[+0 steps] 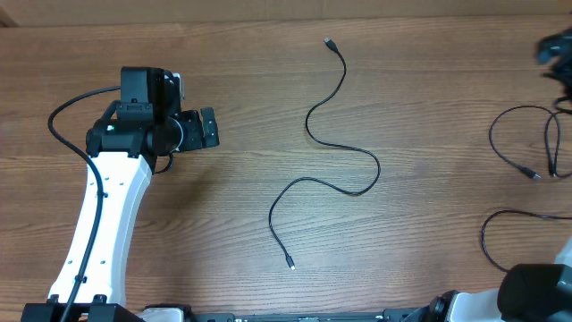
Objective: Untangle cables
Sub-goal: 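Bring the right gripper back toward the remaining single cable, then grasp the center black cable near its top end with the right gripper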
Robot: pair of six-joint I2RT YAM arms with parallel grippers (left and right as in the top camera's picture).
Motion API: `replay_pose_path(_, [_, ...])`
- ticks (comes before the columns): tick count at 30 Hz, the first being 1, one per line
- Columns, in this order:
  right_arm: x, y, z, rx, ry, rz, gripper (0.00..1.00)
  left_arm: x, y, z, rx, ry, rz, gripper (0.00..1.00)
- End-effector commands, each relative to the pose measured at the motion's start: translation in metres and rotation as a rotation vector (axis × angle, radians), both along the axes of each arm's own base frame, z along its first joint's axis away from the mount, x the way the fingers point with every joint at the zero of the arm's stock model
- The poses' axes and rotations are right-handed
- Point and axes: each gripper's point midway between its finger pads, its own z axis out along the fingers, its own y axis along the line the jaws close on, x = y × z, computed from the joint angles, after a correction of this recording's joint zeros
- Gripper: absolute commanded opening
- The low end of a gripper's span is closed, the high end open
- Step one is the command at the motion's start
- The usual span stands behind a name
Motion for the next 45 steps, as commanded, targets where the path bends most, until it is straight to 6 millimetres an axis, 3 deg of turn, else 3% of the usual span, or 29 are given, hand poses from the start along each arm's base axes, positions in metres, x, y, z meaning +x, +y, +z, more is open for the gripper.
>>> replay_pose_path(1, [0.013, 0.054, -0.015, -0.035, 0.054, 0.22, 1.0, 0.001, 0.0, 0.007, 0.004, -0.023, -0.016, 0.99])
replay_pose_path(5, [0.021, 0.11, -0.039, -0.131, 0.126, 0.493, 1.0, 0.001, 0.0, 0.007, 0.004, -0.023, -0.016, 1.0])
replay_pose_path(12, [0.026, 0.177, -0.093, -0.178, 0.256, 0.797, 1.0, 0.001, 0.0, 0.007, 0.004, -0.023, -0.016, 1.0])
replay_pose_path(18, [0.012, 0.244, -0.148, -0.2, 0.374, 1.124, 1.0, 0.001, 0.0, 0.007, 0.004, -0.023, -0.016, 1.0])
replay_pose_path(24, [0.005, 0.288, -0.199, -0.196, 0.467, 1.283, 1.0, 0.001, 0.0, 0.007, 0.004, -0.023, -0.016, 1.0])
replay_pose_path(28, [-0.006, 0.311, -0.229, -0.203, 0.524, 1.395, 1.0, 0.001, 0.0, 0.007, 0.004, -0.023, -0.016, 1.0])
replay_pose_path(36, [-0.002, 0.339, -0.261, -0.224, 0.516, 1.455, 1.0, 0.001, 0.0, 0.007, 0.004, -0.023, -0.016, 1.0])
replay_pose_path(45, [0.002, 0.347, -0.29, -0.224, 0.525, 1.472, 1.0, 0.001, 0.0, 0.007, 0.004, -0.023, -0.016, 1.0])
